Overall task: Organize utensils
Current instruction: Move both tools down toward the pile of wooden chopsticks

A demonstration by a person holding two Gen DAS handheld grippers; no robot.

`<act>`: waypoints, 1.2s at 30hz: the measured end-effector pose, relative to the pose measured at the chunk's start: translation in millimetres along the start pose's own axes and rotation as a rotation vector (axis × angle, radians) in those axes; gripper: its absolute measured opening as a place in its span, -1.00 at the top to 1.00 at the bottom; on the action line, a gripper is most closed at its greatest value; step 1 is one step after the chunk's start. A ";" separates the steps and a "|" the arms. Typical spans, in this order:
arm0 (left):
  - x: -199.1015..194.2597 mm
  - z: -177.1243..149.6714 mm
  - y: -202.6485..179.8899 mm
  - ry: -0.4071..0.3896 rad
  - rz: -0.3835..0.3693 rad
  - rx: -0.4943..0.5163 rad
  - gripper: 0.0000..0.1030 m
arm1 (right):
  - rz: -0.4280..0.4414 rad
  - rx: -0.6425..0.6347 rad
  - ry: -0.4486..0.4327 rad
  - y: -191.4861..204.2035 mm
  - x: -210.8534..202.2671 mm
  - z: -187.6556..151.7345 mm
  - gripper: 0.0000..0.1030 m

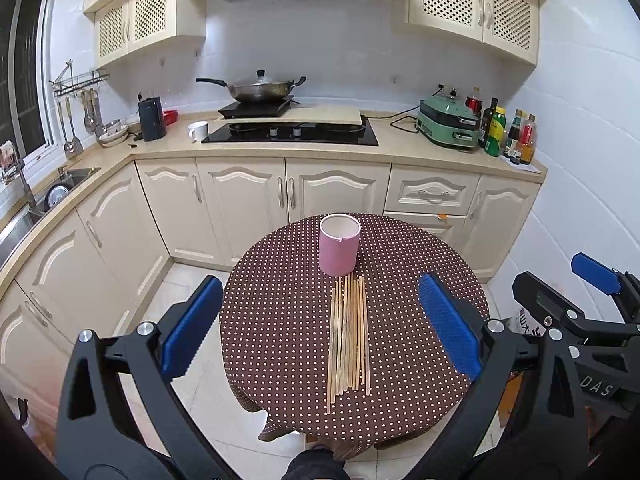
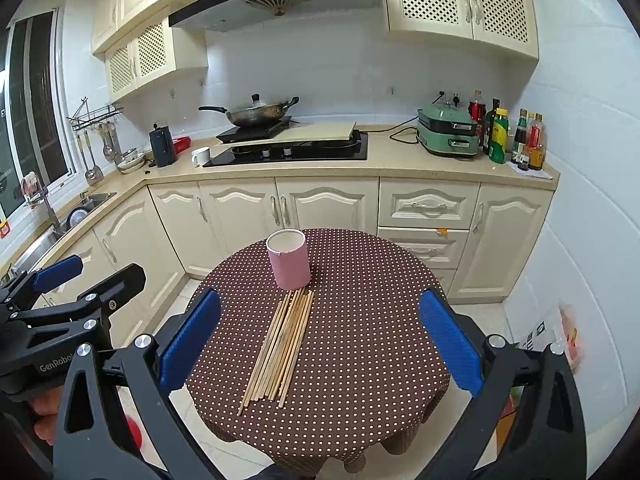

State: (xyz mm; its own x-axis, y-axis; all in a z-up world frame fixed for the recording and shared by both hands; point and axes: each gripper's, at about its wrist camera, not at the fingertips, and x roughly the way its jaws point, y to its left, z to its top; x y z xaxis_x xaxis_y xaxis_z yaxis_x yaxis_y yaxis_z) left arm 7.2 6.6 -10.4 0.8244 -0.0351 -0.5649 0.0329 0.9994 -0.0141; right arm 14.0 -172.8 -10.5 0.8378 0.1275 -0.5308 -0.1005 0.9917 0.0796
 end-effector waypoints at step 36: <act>199.1 2.4 28.8 0.430 -0.027 -0.039 -0.86 | -0.053 0.080 0.411 -9.4 187.9 -13.3 -0.81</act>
State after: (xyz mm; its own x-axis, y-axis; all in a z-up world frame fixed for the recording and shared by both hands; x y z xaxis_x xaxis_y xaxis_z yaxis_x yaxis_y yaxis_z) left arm 173.6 28.4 -121.3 0.5131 -0.0632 -0.8560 0.0233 0.9979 -0.0596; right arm 165.3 -158.0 -122.2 0.5554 0.0868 -0.8270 -0.0070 0.9950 0.0998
